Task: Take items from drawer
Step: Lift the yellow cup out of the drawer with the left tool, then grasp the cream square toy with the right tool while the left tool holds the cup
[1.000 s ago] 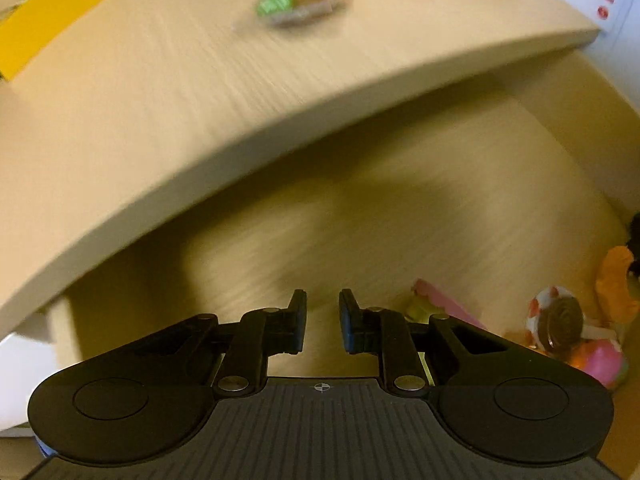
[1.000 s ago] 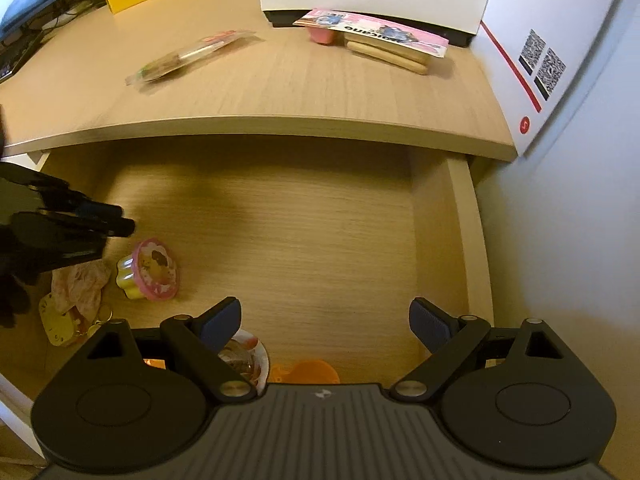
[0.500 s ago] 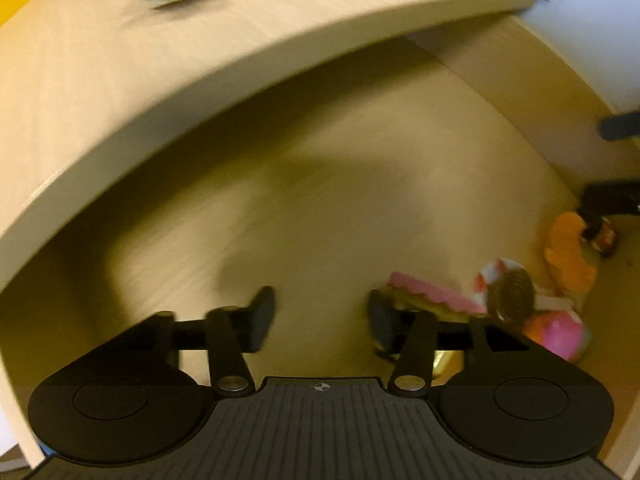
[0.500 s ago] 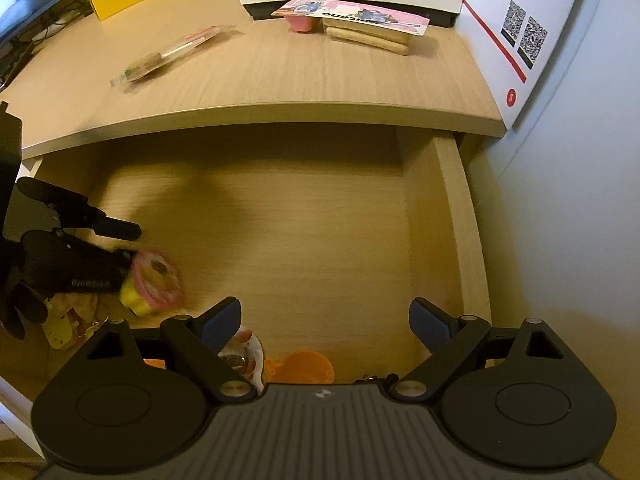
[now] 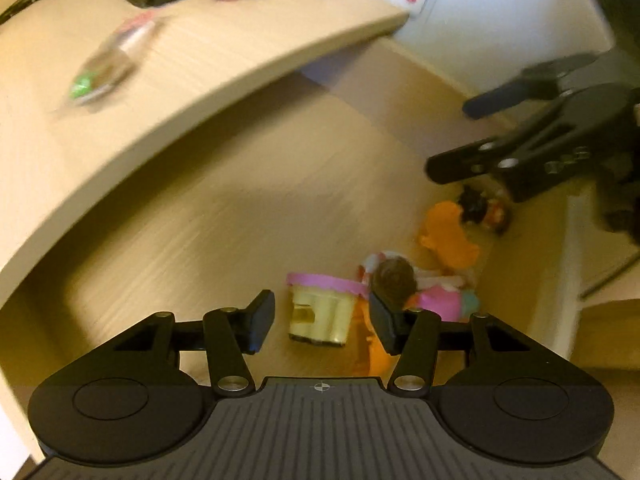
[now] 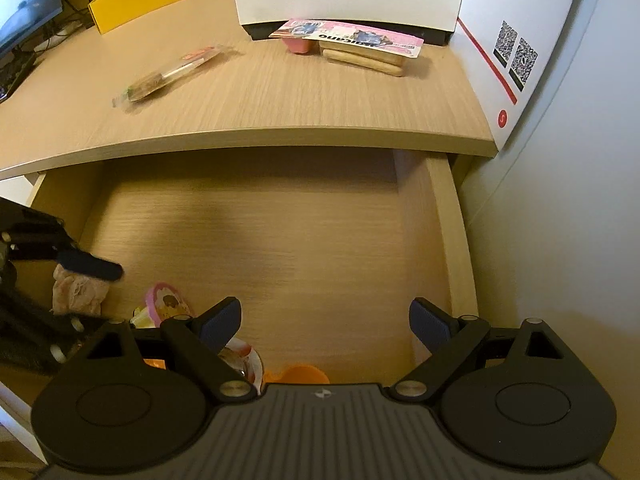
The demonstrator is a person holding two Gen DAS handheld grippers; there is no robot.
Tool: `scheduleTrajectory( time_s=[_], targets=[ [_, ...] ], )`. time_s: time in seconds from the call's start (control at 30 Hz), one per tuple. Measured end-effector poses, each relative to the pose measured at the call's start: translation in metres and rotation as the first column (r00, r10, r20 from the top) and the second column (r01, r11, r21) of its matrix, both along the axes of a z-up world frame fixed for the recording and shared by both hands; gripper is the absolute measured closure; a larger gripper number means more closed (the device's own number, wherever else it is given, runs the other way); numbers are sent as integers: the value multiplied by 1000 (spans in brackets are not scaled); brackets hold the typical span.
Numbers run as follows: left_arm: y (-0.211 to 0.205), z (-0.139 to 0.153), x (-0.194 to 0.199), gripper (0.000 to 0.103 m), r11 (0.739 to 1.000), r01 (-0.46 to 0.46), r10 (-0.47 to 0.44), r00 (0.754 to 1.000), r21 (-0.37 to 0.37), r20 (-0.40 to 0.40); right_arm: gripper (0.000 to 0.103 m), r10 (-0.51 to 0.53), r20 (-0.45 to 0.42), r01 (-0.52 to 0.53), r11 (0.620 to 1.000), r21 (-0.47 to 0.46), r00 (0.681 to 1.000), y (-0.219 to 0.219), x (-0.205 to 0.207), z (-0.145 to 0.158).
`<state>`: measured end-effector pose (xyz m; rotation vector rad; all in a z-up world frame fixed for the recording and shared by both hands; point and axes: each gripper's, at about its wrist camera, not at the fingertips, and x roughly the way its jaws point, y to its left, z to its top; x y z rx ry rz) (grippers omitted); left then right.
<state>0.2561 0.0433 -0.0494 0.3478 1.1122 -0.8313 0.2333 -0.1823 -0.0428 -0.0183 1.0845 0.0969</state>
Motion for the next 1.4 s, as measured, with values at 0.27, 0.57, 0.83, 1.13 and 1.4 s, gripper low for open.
scheduleTrajectory(
  time_s=[0.27, 0.57, 0.83, 1.13, 1.4],
  targets=[
    [-5, -35, 2, 48, 999, -16, 18, 997, 28, -72, 11, 30, -2, -30, 1000, -8, 1000, 5, -9, 3],
    [50, 27, -2, 55, 981, -188, 183, 979, -49, -91, 11, 60, -10, -60, 998, -16, 998, 12, -10, 7],
    [149, 103, -9, 55, 813, -575, 580, 814, -92, 32, 11, 365, 21, -365, 929, 60, 931, 96, 4, 6],
    [191, 101, -47, 55, 652, -748, 754, 657, -123, 3, 18, 714, -68, -713, 700, 42, 697, 200, -6, -21],
    [219, 97, -68, 55, 577, -807, 811, 585, -123, -33, 42, 768, -199, -745, 639, 190, 608, 236, -1, -50]
  ],
)
